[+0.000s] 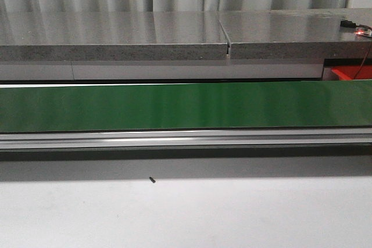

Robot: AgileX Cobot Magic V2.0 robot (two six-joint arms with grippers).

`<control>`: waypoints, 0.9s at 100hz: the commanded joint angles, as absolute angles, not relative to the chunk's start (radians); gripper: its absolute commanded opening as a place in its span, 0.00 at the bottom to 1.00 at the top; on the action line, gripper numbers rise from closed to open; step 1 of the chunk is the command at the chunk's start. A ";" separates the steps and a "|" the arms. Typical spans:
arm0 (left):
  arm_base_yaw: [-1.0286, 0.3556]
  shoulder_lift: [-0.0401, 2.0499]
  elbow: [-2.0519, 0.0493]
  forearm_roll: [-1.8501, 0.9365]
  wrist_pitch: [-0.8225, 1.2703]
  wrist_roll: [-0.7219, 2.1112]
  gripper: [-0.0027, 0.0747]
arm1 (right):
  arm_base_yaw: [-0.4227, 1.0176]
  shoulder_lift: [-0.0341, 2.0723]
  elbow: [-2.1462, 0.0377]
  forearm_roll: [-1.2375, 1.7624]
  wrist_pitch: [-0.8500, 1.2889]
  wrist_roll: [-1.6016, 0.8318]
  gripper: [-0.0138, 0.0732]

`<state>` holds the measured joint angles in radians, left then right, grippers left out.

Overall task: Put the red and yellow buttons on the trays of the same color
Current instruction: 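Grasp the red button with the left gripper and carry it onto the belt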

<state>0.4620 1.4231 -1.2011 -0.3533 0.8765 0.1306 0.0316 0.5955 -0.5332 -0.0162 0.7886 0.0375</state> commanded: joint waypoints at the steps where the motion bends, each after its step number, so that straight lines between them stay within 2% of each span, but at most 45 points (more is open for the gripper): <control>1: 0.492 1.404 -1.238 -0.326 0.863 0.130 0.79 | 0.035 0.593 -0.567 -0.029 0.737 0.037 0.05; 24: 0.549 1.500 -1.271 -0.252 0.939 0.142 0.79 | 0.035 0.593 -0.567 -0.029 0.737 0.037 0.05; 56: 0.564 1.703 -1.423 -0.222 0.977 0.216 0.79 | 0.035 0.593 -0.567 -0.029 0.737 0.037 0.05; 90: 0.564 1.862 -1.495 -0.175 0.929 0.234 0.79 | 0.035 0.593 -0.567 -0.029 0.737 0.037 0.05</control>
<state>0.5623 1.8911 -1.4587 -0.1741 0.9749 0.2326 0.0316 0.5955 -0.5332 -0.0162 0.7886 0.0375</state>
